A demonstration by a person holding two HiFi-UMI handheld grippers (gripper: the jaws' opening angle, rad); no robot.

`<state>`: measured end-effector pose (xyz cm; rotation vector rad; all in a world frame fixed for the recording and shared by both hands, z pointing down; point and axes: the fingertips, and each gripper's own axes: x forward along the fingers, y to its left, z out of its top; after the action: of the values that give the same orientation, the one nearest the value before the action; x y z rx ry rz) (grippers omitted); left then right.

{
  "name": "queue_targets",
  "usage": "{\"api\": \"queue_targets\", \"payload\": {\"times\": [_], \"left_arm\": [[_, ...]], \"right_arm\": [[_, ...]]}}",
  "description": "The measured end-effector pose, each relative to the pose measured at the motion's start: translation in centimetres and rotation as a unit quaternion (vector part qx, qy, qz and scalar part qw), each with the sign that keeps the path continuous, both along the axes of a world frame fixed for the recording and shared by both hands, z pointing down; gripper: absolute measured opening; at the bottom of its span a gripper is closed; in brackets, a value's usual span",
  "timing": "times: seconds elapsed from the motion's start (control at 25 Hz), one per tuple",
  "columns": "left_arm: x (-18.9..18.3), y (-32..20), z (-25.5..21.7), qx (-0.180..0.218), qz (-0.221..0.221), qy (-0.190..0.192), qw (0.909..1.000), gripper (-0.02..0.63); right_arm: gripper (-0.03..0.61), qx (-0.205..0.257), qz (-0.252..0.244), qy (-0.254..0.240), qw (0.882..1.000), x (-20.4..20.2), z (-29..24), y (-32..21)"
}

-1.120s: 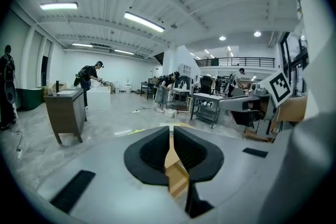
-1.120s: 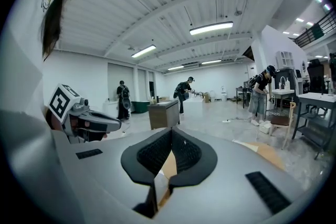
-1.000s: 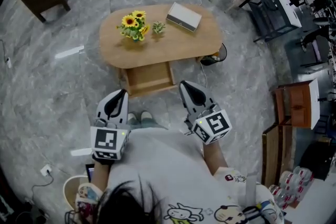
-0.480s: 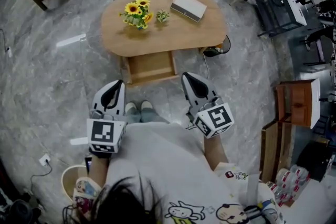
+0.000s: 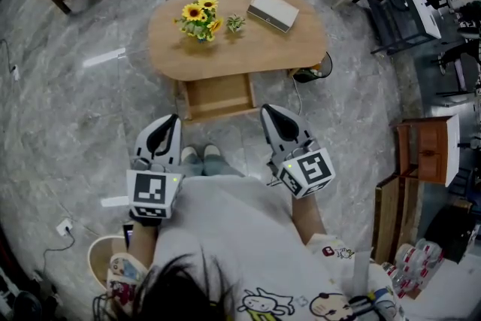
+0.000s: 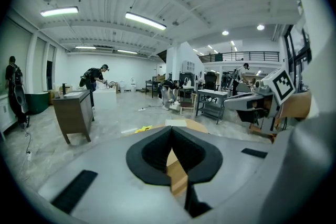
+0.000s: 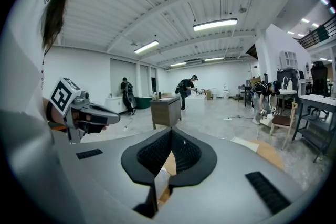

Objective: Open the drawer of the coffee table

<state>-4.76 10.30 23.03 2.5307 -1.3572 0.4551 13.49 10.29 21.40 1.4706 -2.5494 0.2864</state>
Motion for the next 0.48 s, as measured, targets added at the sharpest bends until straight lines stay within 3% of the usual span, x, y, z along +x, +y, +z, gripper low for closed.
{"api": "queue_targets", "payload": {"times": [0.48], "left_arm": [[-0.85, -0.03, -0.37, 0.006, -0.008, 0.002, 0.9999, 0.005]], "right_arm": [[-0.002, -0.011, -0.005, -0.007, 1.0, -0.46, 0.1, -0.24]]}}
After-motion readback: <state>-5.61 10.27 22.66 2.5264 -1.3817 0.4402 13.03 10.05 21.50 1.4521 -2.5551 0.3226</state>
